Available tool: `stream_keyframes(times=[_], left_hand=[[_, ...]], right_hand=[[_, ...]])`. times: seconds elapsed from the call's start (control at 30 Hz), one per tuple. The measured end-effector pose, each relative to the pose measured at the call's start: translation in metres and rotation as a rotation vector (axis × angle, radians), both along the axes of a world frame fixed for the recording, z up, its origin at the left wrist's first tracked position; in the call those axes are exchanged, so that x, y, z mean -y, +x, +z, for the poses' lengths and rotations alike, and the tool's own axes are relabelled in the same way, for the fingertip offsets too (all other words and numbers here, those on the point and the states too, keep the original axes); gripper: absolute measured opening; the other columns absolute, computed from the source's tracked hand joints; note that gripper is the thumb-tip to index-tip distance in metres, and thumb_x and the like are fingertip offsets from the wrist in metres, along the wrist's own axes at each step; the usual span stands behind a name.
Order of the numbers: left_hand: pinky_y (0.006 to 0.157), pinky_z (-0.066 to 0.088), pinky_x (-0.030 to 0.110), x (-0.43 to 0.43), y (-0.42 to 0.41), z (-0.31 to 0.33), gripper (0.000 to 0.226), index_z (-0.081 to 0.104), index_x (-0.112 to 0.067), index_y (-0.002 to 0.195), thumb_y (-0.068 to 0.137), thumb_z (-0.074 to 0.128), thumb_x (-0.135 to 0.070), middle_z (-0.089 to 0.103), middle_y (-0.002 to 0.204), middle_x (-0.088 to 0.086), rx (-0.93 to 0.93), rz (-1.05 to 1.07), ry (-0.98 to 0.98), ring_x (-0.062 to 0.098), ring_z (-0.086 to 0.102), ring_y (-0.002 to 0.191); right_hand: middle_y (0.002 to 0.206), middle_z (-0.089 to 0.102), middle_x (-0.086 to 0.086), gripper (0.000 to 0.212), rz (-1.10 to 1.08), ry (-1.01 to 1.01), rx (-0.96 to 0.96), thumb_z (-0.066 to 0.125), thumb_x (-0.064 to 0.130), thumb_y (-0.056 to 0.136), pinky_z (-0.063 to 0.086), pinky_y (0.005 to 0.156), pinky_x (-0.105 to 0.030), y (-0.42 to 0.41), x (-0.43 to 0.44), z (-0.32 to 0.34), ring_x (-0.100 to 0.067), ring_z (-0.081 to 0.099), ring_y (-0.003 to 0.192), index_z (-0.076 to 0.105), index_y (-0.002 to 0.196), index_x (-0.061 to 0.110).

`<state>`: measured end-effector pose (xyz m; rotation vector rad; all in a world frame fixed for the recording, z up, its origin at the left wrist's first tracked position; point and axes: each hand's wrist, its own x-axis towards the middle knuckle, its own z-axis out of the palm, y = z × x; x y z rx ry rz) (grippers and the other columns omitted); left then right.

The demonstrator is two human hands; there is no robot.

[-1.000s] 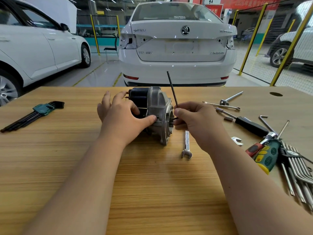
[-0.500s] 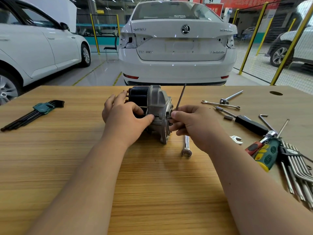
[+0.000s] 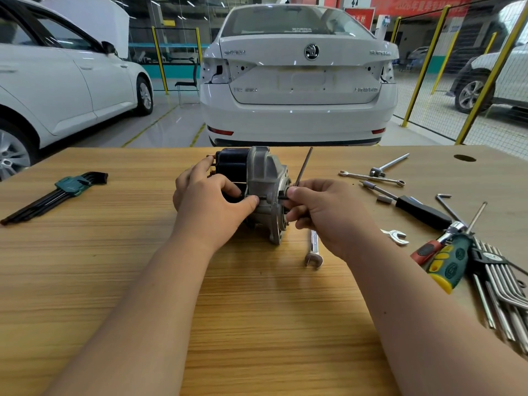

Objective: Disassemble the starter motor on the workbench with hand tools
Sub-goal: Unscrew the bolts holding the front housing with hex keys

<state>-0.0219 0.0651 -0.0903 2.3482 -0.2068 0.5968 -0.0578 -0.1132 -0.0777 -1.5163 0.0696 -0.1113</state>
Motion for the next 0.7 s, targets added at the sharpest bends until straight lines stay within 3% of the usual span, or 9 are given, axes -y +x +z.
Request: stream_keyframes(times=[0.2,0.53,0.7], left_hand=[[0.110,0.021,0.037,-0.0004,-0.0002,0.0000,0.023,0.058,-0.032,0.076,0.075,0.078,-0.045,0.030,0.156,-0.006,-0.012,-0.010,-0.010,0.016,0.017,0.139],[0.111,0.022,0.039,-0.0006,-0.0005,0.0004,0.025,0.054,-0.034,0.074,0.075,0.077,-0.045,0.030,0.155,-0.005,-0.014,-0.024,-0.022,0.019,0.018,0.139],[0.110,0.025,0.041,0.0024,-0.0018,-0.0019,0.028,0.052,-0.035,0.078,0.075,0.069,-0.057,0.026,0.156,-0.007,-0.032,-0.026,-0.019,0.018,0.017,0.140]], right_hand=[[0.059,0.068,-0.001,0.007,-0.012,0.023,-0.006,0.063,0.008,0.091,0.047,0.046,-0.020,-0.0006,0.0030,0.0013,-0.011,0.060,0.049,0.066,0.094,0.002],[0.061,0.069,0.000,0.006,-0.032,-0.122,0.043,0.064,0.011,0.091,0.048,0.048,-0.022,0.0008,0.0011,-0.0028,-0.012,0.062,0.051,0.068,0.088,0.007],[0.059,0.068,0.003,0.005,-0.065,-0.169,0.051,0.065,0.012,0.091,0.048,0.048,-0.023,0.0025,-0.0003,-0.0047,-0.011,0.062,0.050,0.067,0.087,0.010]])
